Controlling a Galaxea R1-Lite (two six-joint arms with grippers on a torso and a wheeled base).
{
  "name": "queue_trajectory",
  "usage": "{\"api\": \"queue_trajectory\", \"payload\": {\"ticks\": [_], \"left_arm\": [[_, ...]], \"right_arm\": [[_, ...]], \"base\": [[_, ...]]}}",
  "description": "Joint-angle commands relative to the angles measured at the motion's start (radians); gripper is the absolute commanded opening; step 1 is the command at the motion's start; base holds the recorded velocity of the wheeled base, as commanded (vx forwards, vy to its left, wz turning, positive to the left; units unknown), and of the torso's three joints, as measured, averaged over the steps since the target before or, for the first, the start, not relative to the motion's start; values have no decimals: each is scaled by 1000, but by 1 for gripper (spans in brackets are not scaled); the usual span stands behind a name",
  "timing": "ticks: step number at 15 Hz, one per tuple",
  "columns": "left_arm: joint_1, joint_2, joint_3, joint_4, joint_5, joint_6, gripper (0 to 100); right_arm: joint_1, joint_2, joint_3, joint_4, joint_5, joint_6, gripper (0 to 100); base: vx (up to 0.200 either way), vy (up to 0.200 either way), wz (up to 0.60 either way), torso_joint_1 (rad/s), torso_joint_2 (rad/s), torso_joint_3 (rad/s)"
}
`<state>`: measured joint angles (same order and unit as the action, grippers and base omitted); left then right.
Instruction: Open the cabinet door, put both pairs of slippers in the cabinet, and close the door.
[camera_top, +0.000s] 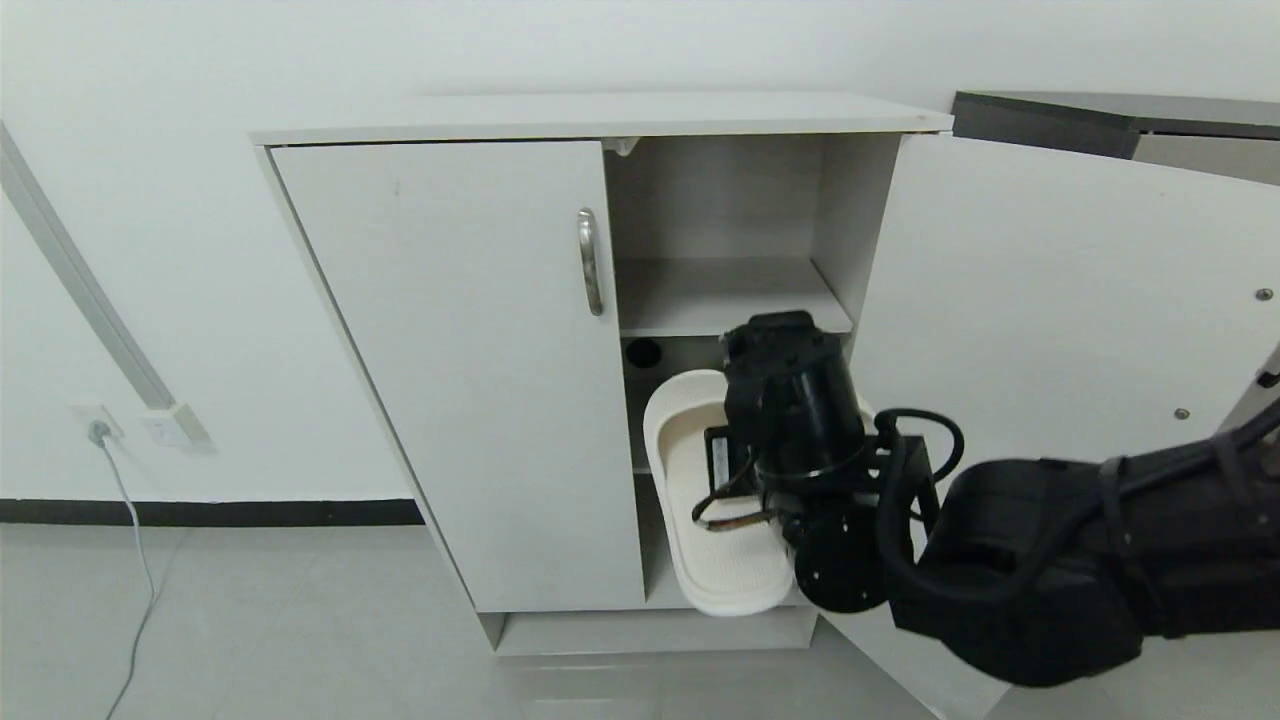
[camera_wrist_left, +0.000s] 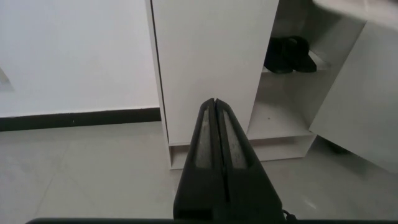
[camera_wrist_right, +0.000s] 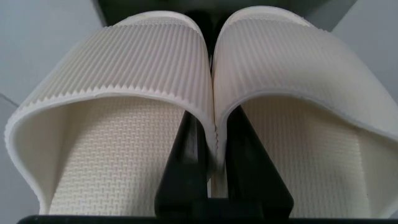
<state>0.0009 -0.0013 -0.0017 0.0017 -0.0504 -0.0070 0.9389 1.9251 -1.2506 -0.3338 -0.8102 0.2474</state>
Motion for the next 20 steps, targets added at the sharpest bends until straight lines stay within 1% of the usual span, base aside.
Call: {"api": "queue_trajectory", "payload": {"ticks": [1, 3, 9, 20], "left_arm": [[1, 1, 0, 0, 0, -1, 0], [1, 1, 0, 0, 0, -1, 0], [-1, 1, 0, 0, 0, 1, 0], [-1, 1, 0, 0, 0, 1, 0]], "right_arm": [[-14, -63, -145, 110, -10, 12, 0], [-14, -58, -159, 128, -12, 12, 0], [-19, -43, -135, 128, -10, 18, 0], [-19, -32, -125, 122, -10, 19, 0]], "base": [[0, 0, 0, 0, 0, 0], [0, 0, 0, 0, 0, 0], [0, 0, 0, 0, 0, 0], [200, 0, 0, 1, 2, 4]]}}
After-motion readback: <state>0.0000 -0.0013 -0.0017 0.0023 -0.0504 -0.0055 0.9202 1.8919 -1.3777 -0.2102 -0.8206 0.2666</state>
